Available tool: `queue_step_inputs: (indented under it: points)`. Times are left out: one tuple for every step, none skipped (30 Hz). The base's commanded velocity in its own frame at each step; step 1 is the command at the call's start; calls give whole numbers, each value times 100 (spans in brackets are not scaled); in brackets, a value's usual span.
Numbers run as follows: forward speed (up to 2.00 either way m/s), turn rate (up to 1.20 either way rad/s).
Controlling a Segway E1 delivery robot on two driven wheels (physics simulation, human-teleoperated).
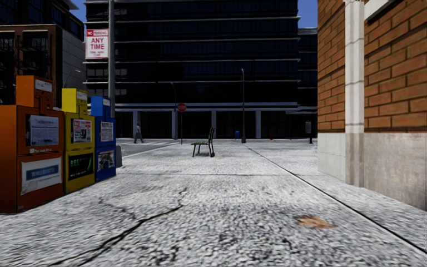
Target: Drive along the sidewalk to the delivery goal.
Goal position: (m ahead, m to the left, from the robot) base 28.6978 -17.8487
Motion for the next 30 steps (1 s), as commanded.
queue_step_inputs:
  points:
    - [200,-23]
    - [200,-33]
    - [200,-33]
    - [200,-35]
    - [200,-35]
    - [200,-36]
    - [200,-36]
    - [200,-36]
    - [200,-36]
    - [200,-36]
    - [200,-34]
    - [200,-34]
    - [200,-31]
    - [200,-12]
    - [200,0]
    - [200,0]
    - [200,0]
    - [200,0]
    - [200,0]
    - [200,0]
    - [200,0]
    - [200,0]
    - [200,0]
    - [200,0]
    - [200,0]
    - [200,0]
    - [200,-16]
    - [200,-16]
    - [200,-22]
    - [200,-24]
